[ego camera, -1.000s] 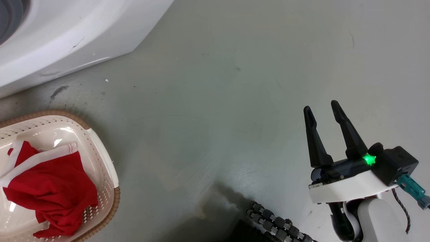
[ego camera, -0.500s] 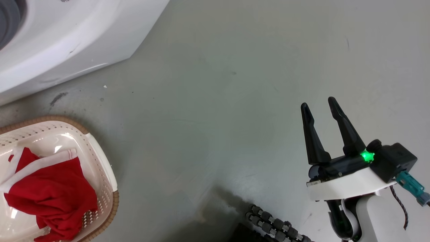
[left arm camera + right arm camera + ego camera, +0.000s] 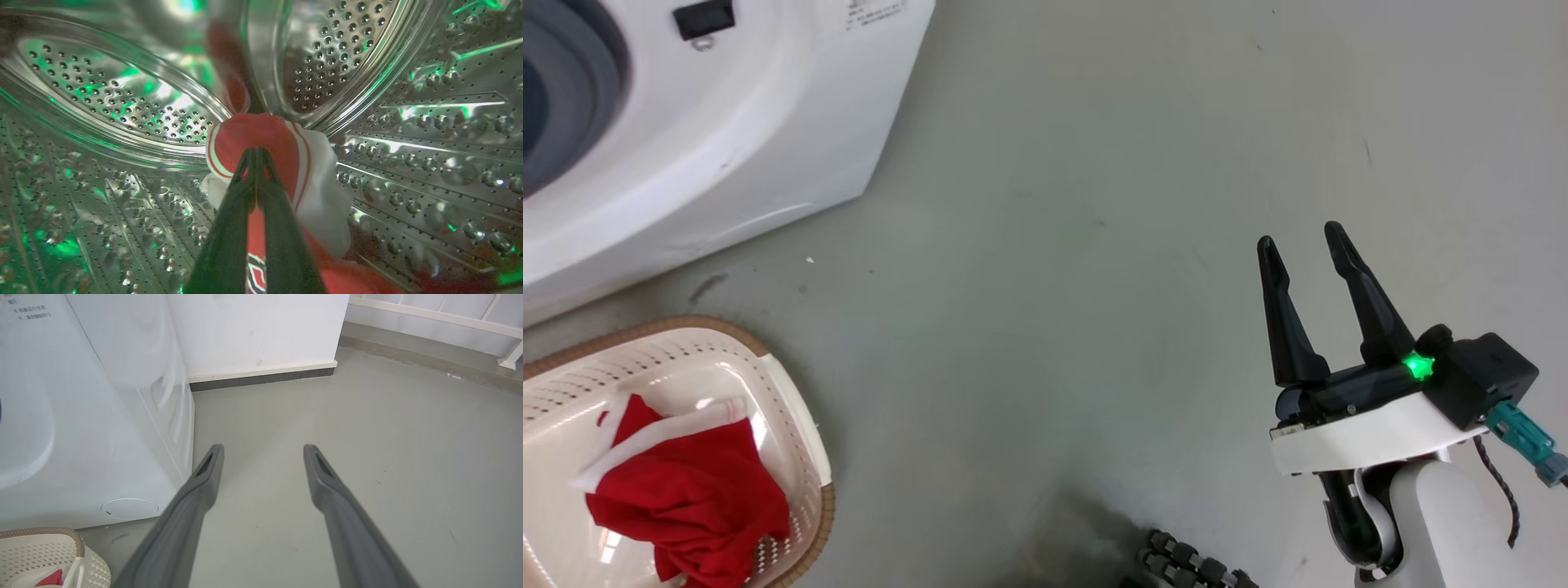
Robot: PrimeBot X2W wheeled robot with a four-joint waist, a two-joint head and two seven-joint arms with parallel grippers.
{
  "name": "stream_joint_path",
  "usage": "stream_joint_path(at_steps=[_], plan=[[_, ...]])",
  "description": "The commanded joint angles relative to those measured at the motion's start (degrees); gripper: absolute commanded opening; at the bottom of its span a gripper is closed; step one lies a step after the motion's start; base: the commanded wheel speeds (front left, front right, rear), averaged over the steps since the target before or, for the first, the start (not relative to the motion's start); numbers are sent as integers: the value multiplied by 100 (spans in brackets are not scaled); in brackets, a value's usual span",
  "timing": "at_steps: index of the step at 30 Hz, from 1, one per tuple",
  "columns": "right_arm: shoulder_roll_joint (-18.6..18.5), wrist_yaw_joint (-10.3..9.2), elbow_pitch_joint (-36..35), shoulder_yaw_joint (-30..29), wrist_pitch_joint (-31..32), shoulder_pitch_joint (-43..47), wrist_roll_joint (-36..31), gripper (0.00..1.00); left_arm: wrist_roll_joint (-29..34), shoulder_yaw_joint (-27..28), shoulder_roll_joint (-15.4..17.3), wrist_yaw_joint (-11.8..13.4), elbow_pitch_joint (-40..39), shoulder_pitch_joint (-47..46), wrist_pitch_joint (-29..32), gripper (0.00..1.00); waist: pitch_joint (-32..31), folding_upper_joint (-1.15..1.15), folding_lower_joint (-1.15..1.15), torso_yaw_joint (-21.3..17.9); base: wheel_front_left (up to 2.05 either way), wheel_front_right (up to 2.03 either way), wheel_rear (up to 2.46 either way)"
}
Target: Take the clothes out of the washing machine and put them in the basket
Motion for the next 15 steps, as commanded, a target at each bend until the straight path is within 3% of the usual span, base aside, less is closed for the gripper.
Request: stream_joint_path(at_steps=[1,15], plan=[[5,-6,26,-40,-9,65,-59,100,-73,36,-50,30,48,180,-117,0,-181,0,0,104,0,0,0],[4,-6,-57,-284,124,324,-347,100,-901,522,-607,114,422,1784,-1331,0,-1094,0,0,459,0,0,0]])
